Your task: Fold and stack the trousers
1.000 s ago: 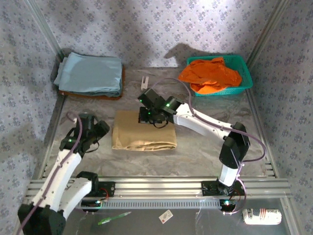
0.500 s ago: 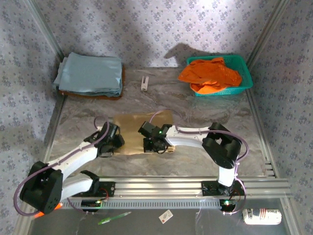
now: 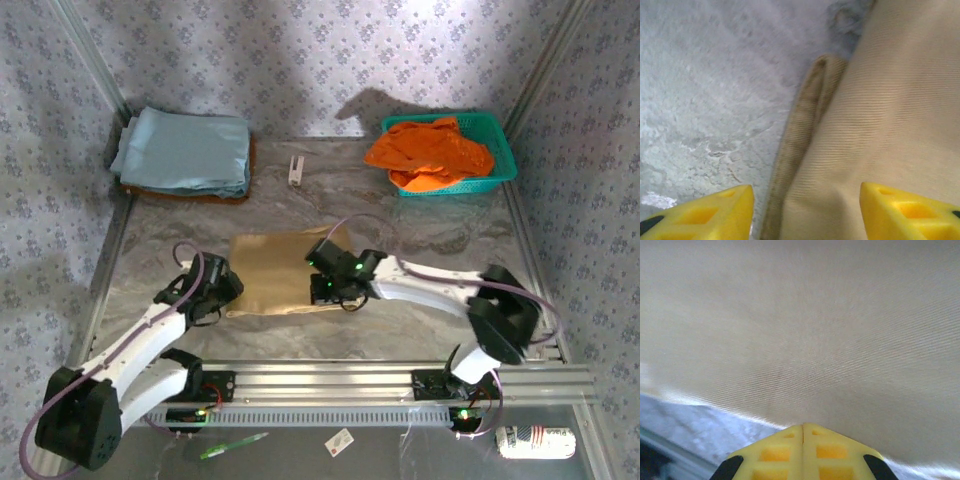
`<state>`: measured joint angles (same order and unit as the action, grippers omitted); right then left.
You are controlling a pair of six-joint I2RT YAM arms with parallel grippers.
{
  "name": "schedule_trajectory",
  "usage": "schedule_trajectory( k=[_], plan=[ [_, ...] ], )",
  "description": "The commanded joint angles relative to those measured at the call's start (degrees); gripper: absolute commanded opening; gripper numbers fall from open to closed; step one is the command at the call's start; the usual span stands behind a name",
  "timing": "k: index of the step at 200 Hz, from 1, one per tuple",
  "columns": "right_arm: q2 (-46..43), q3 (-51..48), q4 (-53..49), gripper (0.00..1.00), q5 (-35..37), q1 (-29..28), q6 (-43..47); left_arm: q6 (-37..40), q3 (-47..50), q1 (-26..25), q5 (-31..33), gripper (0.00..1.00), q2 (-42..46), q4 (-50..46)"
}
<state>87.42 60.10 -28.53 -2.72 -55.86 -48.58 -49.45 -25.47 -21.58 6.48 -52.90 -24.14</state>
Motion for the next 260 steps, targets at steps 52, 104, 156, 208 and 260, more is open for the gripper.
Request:
schedule_trajectory(
  k=[52,104,156,208,260],
  plan=[
    [-3.09,-10.9,2.1,0.0,-2.55,9.44,2.07,3.26,-13.98,-4.35,-2.97,0.59,-8.28,-2.34],
    [1.32,-21.09,10.98,0.0,-4.54,9.18,-1.99,-4.98,1.2,-6.0,3.39,0.57,-14.09,12.67],
    [-4.27,-16.22,2.47,0.0,-2.3,11.25,2.65,-1.87,5.7,-3.56,3.79,0.59,-10.2,11.96],
    [-5.14,-3.09,-1.99,0.0,-1.8,16.91,8.78,4.92,-5.75,-0.56,2.14,0.67,-0.36,-0.92],
    [13.37,15.58,-0.33,0.0,-5.09,21.4,12.01,9.8,-19.55,2.5,1.08,0.71,-13.52,-1.13]
  ],
)
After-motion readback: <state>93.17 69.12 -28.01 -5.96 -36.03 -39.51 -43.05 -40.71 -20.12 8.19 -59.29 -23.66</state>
